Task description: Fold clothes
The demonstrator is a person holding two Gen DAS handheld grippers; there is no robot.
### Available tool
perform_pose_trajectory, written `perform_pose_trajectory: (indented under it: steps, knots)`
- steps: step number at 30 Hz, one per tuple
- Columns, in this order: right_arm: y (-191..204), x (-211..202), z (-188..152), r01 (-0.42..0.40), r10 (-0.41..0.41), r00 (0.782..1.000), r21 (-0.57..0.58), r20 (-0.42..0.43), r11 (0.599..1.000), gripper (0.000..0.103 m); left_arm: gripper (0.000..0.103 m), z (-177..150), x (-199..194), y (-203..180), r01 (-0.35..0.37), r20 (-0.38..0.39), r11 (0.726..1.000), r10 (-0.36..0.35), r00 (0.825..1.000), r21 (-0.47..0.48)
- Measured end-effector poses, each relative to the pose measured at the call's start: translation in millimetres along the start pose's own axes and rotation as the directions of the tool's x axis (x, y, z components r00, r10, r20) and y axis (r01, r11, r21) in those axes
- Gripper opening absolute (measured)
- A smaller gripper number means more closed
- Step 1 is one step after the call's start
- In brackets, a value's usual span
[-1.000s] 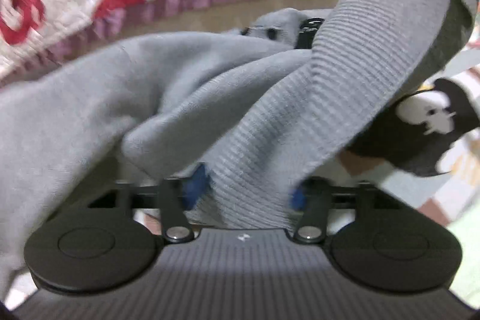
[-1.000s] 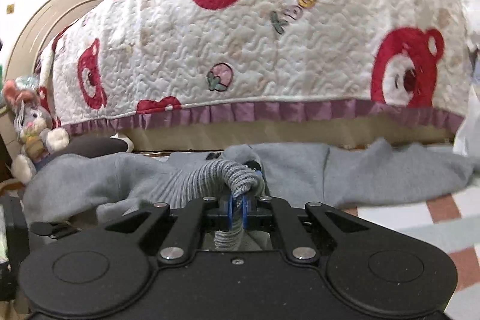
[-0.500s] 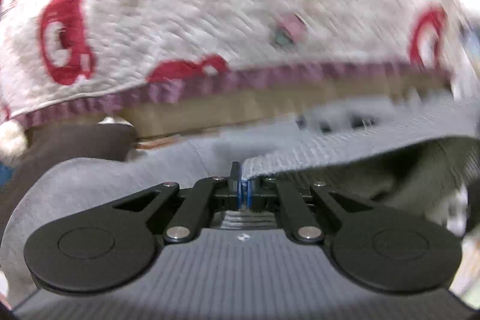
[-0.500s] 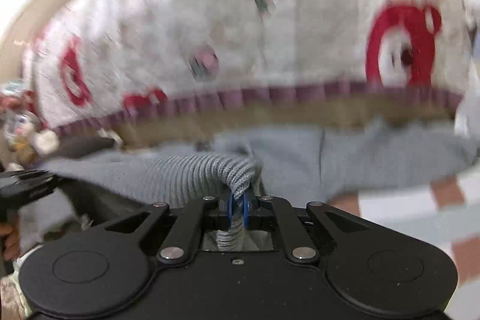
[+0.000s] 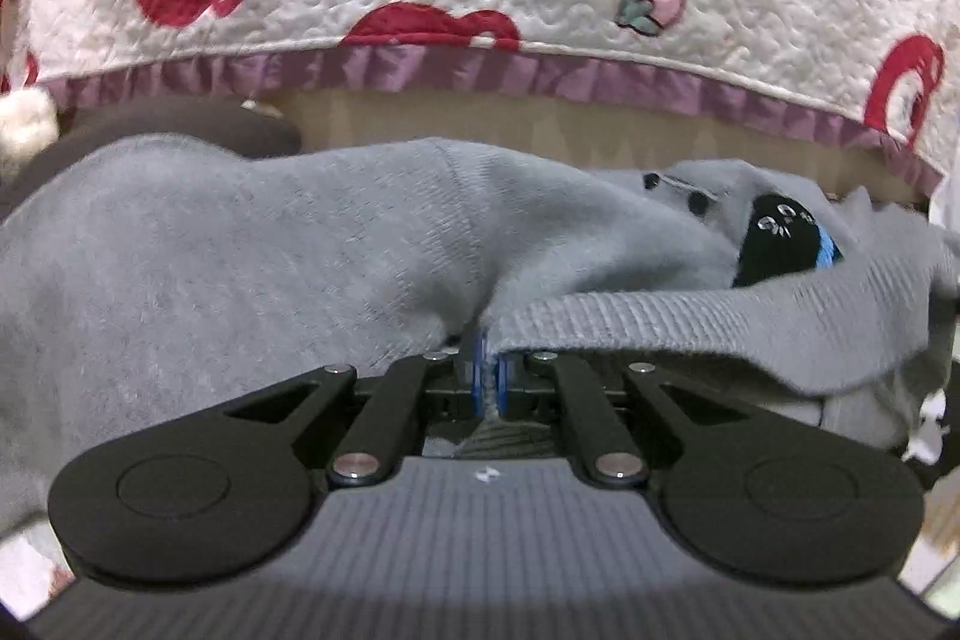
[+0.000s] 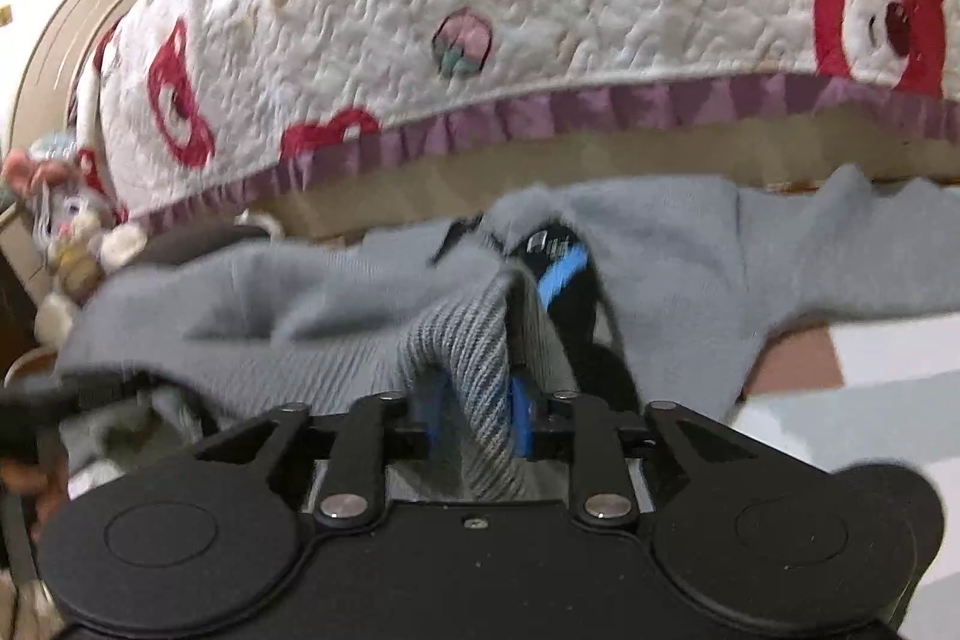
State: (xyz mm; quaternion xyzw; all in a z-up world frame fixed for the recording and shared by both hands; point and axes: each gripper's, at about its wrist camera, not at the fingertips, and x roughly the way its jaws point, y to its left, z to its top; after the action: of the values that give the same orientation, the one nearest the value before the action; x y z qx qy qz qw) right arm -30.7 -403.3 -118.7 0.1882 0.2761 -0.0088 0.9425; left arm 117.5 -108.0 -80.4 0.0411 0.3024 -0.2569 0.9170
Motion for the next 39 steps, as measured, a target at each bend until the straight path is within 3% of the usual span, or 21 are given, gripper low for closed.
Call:
perform_pose_trajectory:
  steps: [1,2,6,8,9,10,11,12,14,17,20,24,27,30,31,32,39]
  knots:
    - [-0.7,2.5,-7.0,-0.008,0.008,1.0,0.009,-0.012,1.0,0.047,0.004,0.0,-0.5,3.0,0.008,-0.003,1.0,-0.008,1.0,-0.024]
    - [-2.2,4.5,-14.7,-0.006,0.007,1.0,0.018,-0.026,1.0,0.049,0.004,-0.4,0.5,5.5,0.014,-0.005,0.999,-0.014,1.0,-0.043]
    - [-4.3,18.2,-41.9,0.131,-0.134,0.985,-0.032,-0.112,0.991,0.049,0.004,-2.1,3.6,12.4,0.033,-0.016,0.996,-0.034,0.999,-0.082]
    - [-6.7,14.7,-44.6,0.09,-0.092,0.99,-0.021,-0.105,0.996,0.049,0.004,-3.0,5.3,14.6,0.047,-0.018,0.994,-0.049,0.999,-0.101]
    - [-7.4,9.7,-43.5,0.056,-0.057,0.995,-0.009,-0.088,0.998,0.046,0.004,-3.6,5.2,15.6,0.053,-0.015,0.993,-0.055,0.998,-0.107]
    - [-8.0,4.8,-42.4,0.022,-0.022,0.997,0.002,-0.07,1.0,0.009,0.003,-4.3,1.5,16.7,0.054,0.004,0.993,-0.054,0.999,-0.109]
    - [-8.7,-0.2,-41.3,-0.013,0.013,0.999,0.013,-0.052,1.0,0.009,0.003,-1.8,-10.0,17.2,0.052,0.044,0.993,-0.048,0.998,-0.108]
    - [-8.0,-10.2,-39.0,-0.048,0.049,0.999,0.027,-0.019,0.998,0.008,0.003,5.3,-29.9,16.2,0.055,0.099,0.994,-0.045,0.994,-0.095]
    - [4.2,-67.0,-25.1,-0.118,0.107,0.984,0.07,0.146,0.991,0.008,0.002,19.8,-69.7,13.8,0.058,0.203,0.996,-0.044,0.978,-0.064]
    - [21.1,-158.8,-8.1,-0.027,0.021,0.95,0.017,0.311,0.999,0.007,0.003,42.6,-121.8,12.0,0.137,0.261,0.99,-0.124,0.957,-0.029]
    - [23.9,-212.5,-0.3,0.1,-0.096,0.924,0.009,0.37,0.995,0.007,0.005,47.7,-139.7,2.4,0.269,0.209,0.963,-0.258,0.943,-0.025]
    - [16.2,-215.6,-13.0,0.279,-0.269,0.921,0.005,0.284,0.96,0.007,0.017,21.0,-119.3,-26.9,0.257,0.061,0.966,-0.256,0.965,-0.008]
    - [-2.7,-201.3,-26.9,0.308,-0.308,0.927,0.035,0.213,0.951,0.007,0.017,-16.6,-89.8,-42.0,0.236,-0.109,0.971,-0.237,0.965,-0.026]
    - [-21.2,-190.8,-37.8,0.341,-0.345,0.921,0.055,0.181,0.939,0.007,0.019,-52.2,-74.0,-50.1,0.188,-0.22,0.982,-0.185,0.958,-0.008]
    - [-27.2,-187.4,-38.2,0.34,-0.348,0.92,0.075,0.182,0.937,0.007,0.024,-60.6,-72.2,-52.1,0.165,-0.248,0.986,-0.156,0.956,0.014]
    - [-32.4,-186.5,-37.3,0.336,-0.347,0.92,0.091,0.184,0.937,0.007,0.033,-66.9,-72.6,-53.6,0.152,-0.263,0.988,-0.138,0.955,0.033]
    - [-56.0,-177.4,-26.7,0.35,-0.374,0.91,0.152,0.178,0.924,0.007,0.048,-81.4,-98.7,-58.4,0.172,-0.286,0.979,-0.135,0.949,0.108]
